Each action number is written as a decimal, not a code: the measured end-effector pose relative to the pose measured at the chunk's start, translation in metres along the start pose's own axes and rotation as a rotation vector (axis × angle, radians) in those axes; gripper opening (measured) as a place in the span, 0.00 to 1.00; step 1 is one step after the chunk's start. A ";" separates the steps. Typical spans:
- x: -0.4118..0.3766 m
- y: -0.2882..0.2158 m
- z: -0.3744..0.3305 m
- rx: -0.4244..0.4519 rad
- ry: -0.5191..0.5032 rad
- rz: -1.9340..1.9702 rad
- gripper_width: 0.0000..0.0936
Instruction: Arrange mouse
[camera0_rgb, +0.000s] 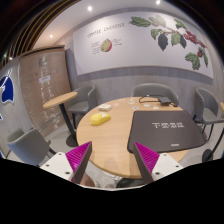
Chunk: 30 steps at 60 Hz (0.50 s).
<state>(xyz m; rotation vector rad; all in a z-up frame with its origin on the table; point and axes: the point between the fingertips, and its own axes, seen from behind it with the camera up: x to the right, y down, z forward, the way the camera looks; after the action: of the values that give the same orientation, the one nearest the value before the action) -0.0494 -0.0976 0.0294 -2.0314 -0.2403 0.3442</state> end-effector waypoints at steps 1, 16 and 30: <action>0.000 0.000 0.004 -0.001 0.000 -0.006 0.91; -0.008 -0.004 0.028 -0.029 0.045 -0.083 0.91; -0.080 -0.009 0.089 -0.090 -0.057 -0.056 0.91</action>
<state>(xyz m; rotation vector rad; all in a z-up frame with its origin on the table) -0.1552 -0.0451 0.0093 -2.1003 -0.3530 0.3623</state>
